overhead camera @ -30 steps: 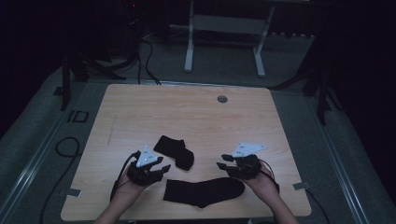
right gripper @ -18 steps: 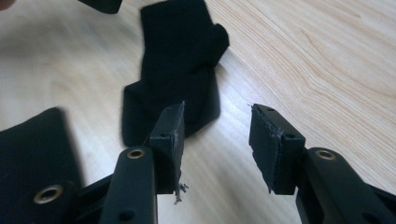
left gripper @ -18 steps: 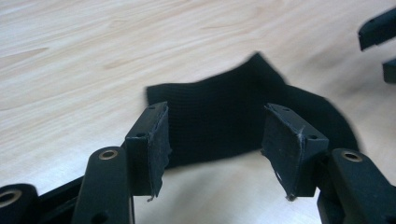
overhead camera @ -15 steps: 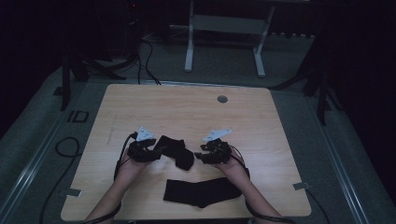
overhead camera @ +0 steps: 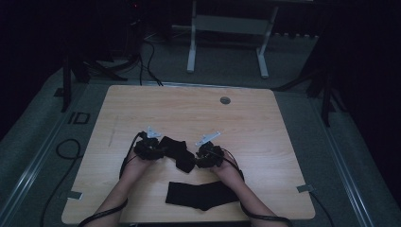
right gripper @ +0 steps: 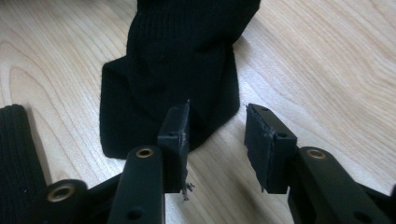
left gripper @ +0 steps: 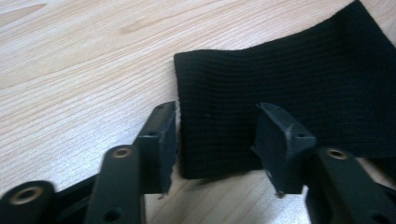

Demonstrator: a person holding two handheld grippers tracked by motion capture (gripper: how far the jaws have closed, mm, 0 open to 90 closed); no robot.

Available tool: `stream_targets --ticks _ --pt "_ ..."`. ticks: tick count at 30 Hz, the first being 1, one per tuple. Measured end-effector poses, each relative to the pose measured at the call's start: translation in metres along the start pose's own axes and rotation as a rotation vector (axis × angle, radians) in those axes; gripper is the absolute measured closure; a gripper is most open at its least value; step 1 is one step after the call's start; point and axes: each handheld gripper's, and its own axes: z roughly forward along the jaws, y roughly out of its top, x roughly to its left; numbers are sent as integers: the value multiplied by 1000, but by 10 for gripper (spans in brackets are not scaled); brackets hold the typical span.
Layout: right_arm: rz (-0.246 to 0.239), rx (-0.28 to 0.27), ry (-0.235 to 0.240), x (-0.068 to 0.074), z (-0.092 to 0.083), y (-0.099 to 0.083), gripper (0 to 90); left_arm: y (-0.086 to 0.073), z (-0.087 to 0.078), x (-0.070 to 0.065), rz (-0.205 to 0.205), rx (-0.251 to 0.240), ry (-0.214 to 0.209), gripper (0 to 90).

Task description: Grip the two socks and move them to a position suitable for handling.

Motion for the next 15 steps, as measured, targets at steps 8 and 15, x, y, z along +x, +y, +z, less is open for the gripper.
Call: stream_targets --ticks 8,15 --pt "-22 7 15 6 -1 1 867 3 -1 -8 43 15 -21 766" --pt "-39 -20 -18 7 -13 0 890 3 -7 -13 50 -3 -22 817"
